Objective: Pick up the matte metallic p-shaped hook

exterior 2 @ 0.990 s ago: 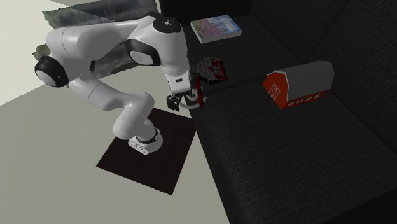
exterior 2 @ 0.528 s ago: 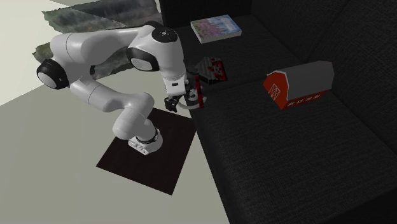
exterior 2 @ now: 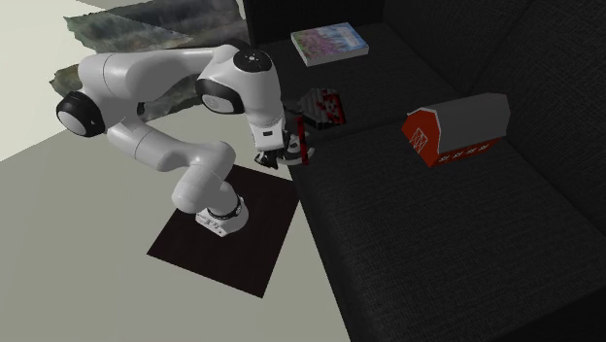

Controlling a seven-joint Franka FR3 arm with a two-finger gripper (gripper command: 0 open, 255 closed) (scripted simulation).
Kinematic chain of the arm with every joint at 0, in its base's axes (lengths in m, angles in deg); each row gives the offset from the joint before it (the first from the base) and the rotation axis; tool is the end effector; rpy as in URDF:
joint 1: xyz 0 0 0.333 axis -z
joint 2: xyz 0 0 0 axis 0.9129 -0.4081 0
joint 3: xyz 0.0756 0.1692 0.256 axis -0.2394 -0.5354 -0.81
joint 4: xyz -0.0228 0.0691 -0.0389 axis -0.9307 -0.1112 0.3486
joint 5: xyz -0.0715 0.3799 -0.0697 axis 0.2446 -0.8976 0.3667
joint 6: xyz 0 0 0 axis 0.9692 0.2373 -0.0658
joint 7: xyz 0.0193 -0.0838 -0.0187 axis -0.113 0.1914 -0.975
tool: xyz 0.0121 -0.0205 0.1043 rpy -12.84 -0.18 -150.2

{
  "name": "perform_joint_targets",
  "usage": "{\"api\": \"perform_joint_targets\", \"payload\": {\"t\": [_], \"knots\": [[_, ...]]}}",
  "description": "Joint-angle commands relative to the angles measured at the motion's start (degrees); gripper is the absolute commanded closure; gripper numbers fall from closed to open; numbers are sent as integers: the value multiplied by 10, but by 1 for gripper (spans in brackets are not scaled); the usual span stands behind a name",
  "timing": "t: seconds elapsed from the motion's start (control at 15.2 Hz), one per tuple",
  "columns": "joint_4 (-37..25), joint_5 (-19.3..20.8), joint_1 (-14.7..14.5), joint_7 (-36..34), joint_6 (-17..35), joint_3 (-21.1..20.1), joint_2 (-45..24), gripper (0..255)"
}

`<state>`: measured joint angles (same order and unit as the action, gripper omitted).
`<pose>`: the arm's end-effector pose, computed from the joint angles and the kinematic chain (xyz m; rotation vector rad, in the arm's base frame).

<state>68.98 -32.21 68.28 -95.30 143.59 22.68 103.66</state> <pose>0.2041 0.0851 0.5392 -3.0695 0.4723 -0.0613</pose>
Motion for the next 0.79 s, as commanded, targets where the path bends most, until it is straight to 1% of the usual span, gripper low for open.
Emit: {"api": "perform_joint_targets", "payload": {"t": [0.0,0.26,0.73], "knots": [[0,0,0,0,0,0,0,255],[0,-1,0,-1,1,-1,0,255],[-63,10,6,-3,-39,10,-24,255]]}}
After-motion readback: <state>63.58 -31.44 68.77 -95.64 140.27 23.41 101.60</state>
